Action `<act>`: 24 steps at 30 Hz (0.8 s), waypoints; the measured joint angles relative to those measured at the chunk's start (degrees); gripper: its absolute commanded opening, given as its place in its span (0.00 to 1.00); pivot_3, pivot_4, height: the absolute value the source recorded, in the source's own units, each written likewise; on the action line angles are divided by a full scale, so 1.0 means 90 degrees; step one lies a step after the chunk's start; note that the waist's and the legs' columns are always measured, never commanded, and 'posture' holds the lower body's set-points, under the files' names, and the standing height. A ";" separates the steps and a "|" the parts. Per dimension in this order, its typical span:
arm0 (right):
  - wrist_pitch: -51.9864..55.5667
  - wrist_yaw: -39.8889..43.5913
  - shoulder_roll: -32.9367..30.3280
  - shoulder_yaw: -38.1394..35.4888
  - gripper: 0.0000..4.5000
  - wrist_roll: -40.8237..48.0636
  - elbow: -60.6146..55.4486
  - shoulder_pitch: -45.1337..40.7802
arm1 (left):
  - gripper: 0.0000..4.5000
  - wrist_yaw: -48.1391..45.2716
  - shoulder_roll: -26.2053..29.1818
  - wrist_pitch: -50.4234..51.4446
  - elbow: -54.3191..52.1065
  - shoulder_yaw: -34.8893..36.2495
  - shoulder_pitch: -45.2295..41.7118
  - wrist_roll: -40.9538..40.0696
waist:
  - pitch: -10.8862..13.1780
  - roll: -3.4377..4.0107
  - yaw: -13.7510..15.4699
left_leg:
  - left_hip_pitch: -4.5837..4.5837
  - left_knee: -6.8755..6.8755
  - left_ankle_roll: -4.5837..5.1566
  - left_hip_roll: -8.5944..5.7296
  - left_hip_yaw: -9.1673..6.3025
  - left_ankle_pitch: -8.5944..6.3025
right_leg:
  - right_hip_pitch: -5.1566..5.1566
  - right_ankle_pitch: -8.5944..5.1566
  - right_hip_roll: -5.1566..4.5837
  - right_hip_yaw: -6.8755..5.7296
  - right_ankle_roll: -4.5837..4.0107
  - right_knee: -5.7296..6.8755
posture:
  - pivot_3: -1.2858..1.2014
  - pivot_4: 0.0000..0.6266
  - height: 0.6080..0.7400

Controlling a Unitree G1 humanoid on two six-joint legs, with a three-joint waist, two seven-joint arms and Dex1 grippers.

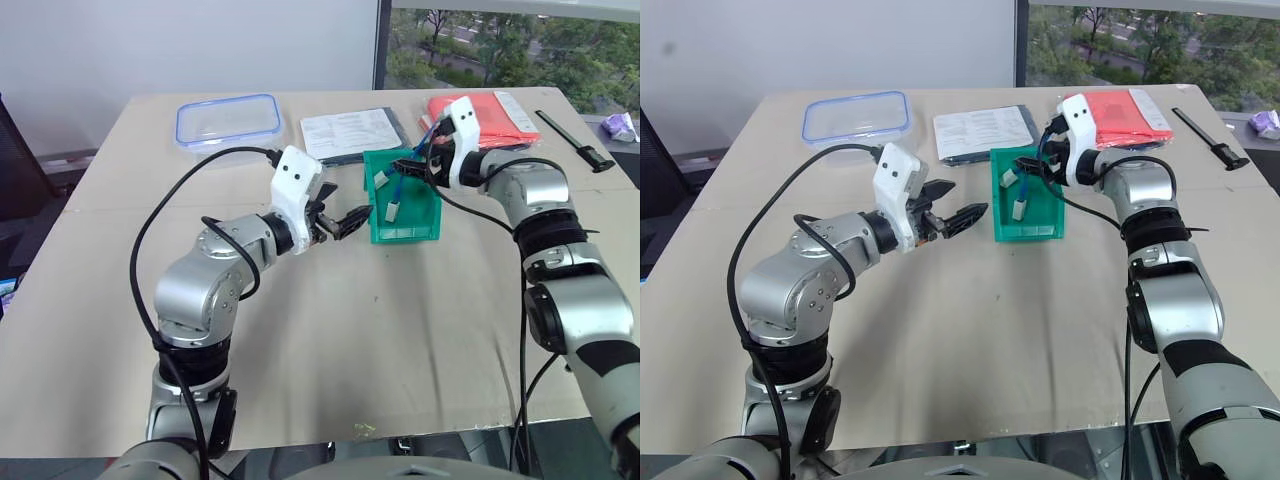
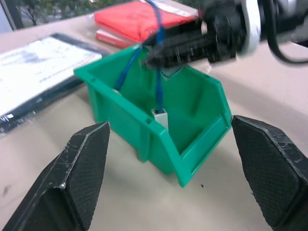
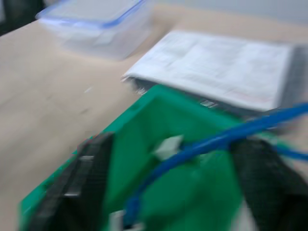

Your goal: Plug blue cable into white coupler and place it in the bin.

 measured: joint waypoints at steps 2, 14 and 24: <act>0.0171 -0.0099 -0.0353 -0.0136 0.98 -0.0014 -0.0673 0.0494 | 0.93 0.0052 0.0090 0.0001 -0.0010 0.0003 0.0065 -0.0038 | 0.0000 0.0000 0.0018 | -0.0001 0.0000 0.0000 0.0000 0.0000 0.0000 | 0.0002 0.0000 -0.0004 0.0002 0.0000 -0.0003 | 0.52 0.24 1.00; 0.0440 0.0937 -0.0937 -0.1677 0.98 0.1569 -0.5883 0.6302 | 0.93 0.0035 0.0824 -0.1731 -0.0448 -0.0027 0.3193 0.0352 | 0.0007 0.0004 -0.0037 | 0.0022 -0.0039 0.0027 0.0028 0.0002 -0.0019 | 0.0001 -0.0007 0.0005 0.0005 0.0007 -0.0004 | 0.52 0.24 1.00; -0.2035 0.1796 -0.1011 -0.1536 1.00 0.0909 -0.5373 0.8238 | 0.96 -0.0163 0.0457 -0.4604 -0.0150 0.0230 0.5919 0.0650 | -0.0003 -0.0004 -0.0027 | 0.0052 0.0011 0.0010 0.0017 0.0029 -0.0031 | 0.0025 -0.0015 -0.0075 0.0006 -0.0032 -0.0005 | 0.52 0.24 1.00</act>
